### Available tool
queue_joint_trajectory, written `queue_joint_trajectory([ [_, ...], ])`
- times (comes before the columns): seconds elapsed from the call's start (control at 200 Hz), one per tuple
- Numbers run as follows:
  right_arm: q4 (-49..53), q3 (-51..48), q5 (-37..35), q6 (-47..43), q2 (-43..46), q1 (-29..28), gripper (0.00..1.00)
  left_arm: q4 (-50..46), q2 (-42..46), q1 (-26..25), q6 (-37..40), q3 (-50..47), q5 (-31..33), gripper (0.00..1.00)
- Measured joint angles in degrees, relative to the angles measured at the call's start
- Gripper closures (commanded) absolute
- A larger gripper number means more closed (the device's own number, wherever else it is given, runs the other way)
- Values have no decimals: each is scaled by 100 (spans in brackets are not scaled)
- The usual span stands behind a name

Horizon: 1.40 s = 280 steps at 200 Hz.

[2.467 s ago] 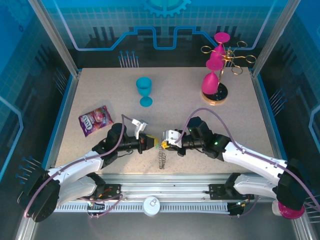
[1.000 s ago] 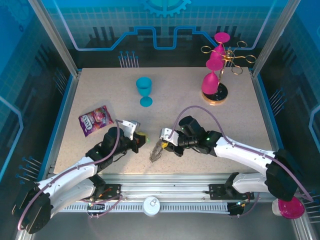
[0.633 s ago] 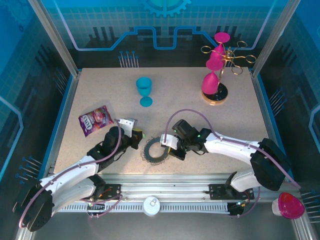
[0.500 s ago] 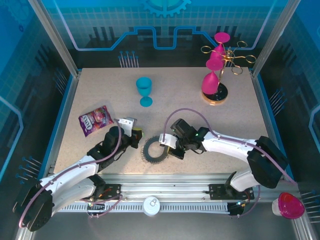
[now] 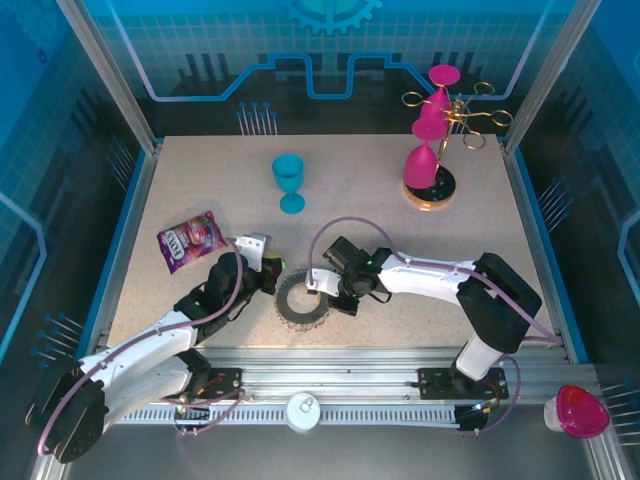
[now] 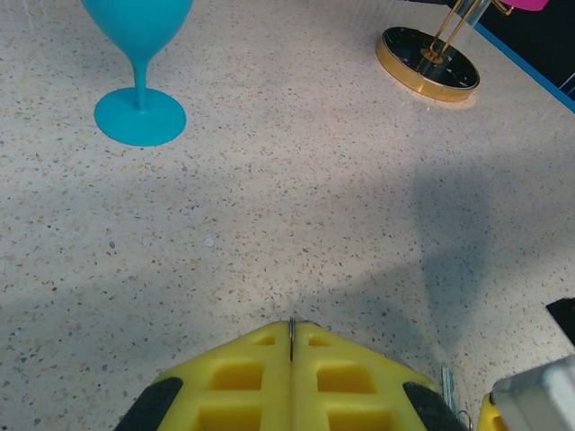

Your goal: Put the keys on the keyring

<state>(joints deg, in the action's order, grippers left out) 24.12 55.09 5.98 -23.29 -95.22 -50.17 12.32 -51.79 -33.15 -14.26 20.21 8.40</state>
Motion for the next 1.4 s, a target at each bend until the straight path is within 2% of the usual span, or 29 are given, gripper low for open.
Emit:
queue_joint_trajectory([
  [0.34,352,348,-20,-201,-450,-83,100,0,186,0,92,-2,131,100],
  [0.801,629,455,31,-280,-531,-94,85,-7,310,0,94,-15,236,100],
  [1.401,802,461,-70,-345,-575,-120,81,-48,343,0,96,-20,236,100],
])
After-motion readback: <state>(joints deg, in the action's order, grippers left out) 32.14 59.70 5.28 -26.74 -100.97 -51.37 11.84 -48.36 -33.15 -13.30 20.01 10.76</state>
